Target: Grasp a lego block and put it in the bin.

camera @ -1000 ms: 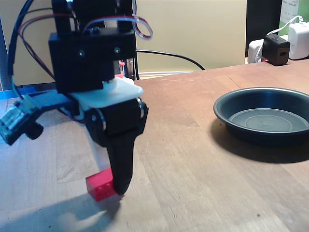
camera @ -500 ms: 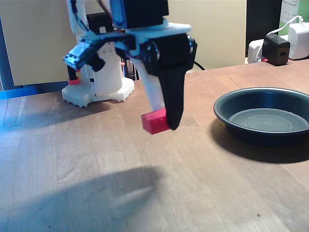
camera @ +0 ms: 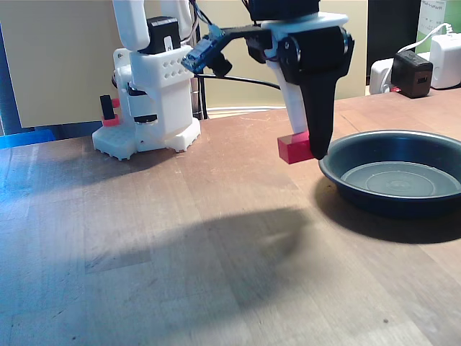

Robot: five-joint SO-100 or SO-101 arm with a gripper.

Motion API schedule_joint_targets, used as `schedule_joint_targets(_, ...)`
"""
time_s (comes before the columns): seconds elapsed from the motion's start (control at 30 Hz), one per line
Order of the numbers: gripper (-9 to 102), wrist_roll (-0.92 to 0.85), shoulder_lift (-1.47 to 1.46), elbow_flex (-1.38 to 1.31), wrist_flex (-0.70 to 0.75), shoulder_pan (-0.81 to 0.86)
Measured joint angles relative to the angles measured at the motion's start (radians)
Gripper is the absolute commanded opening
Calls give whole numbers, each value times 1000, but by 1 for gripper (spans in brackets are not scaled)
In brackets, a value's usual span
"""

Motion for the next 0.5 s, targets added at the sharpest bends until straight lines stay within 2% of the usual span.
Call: schedule_joint_targets(0.5,0,255,0,0,-3,-233)
